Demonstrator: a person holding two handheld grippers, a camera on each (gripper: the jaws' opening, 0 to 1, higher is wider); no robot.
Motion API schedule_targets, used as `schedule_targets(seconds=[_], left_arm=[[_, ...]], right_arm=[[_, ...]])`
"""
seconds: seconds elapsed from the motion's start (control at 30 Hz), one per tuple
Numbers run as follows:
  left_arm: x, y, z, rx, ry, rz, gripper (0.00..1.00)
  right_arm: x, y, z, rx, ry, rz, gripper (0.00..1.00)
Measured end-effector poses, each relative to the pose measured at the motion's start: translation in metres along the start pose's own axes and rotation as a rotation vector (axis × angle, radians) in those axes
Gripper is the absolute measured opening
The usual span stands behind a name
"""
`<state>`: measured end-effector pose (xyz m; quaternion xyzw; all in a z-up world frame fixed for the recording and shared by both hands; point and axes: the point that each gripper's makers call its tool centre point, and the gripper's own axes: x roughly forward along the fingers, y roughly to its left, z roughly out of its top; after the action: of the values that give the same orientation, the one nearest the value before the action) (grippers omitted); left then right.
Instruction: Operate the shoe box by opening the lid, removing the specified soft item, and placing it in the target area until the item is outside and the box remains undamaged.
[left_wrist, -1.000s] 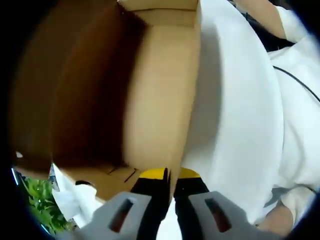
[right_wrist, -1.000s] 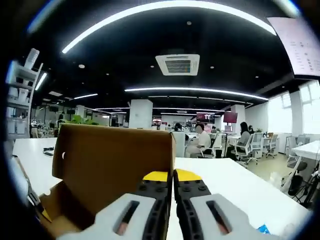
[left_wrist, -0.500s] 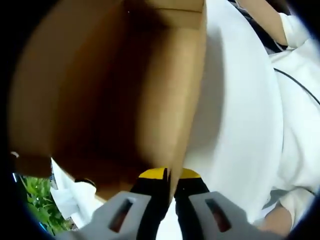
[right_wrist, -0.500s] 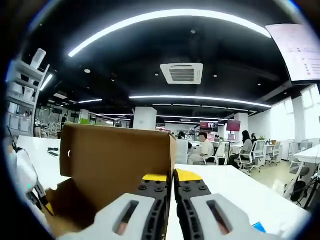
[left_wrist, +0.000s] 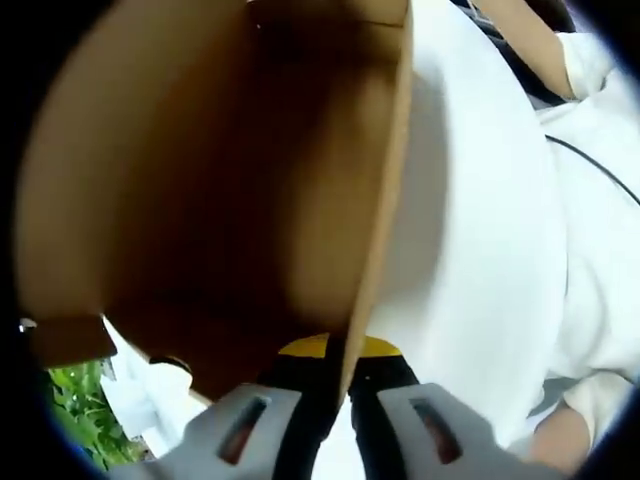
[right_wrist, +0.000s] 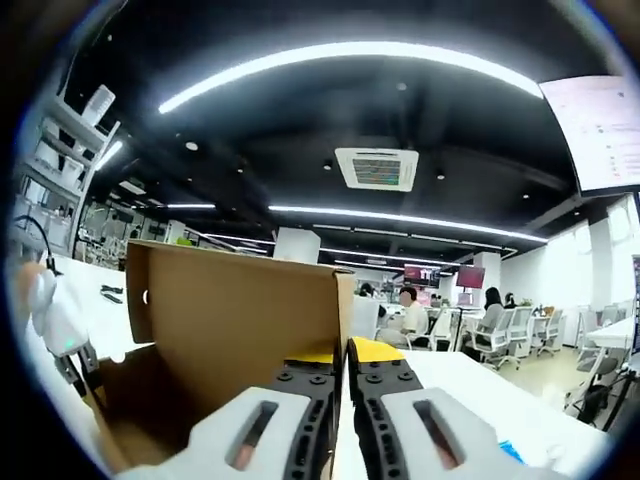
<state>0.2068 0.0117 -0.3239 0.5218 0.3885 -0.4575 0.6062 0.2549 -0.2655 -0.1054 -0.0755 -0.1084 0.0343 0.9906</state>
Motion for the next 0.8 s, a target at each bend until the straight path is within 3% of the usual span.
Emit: schedule_targets(seconds=[0.3,0.4,0.57,0.67,0.8], left_arm=[[0.001,0.001,0.002,-0.020,0.010,-0.004,0.05],[0.001,0.000,0.001,-0.029,0.012,-0.003,0.05],[0.001,0.001,0.001,-0.023,0.018,0.000,0.07],[-0.001,0.001,0.003,-0.003,-0.011,0.008,0.10],[-0.003,-0.002,0.002,-0.036,-0.047,-0.017,0.11]], right_arm=[[-0.009,0.004,-0.007,-0.020,-0.021,-0.010,0.01],[-0.013,0.006,-0.006,-0.046,-0.065,-0.001,0.01],[-0.013,0.005,-0.015,-0.038,-0.050,-0.027,0.00],[-0.015,0.005,-0.019,-0.051,-0.028,-0.043,0.00],[-0.015,0.007,-0.021,-0.045,-0.024,-0.044,0.00]])
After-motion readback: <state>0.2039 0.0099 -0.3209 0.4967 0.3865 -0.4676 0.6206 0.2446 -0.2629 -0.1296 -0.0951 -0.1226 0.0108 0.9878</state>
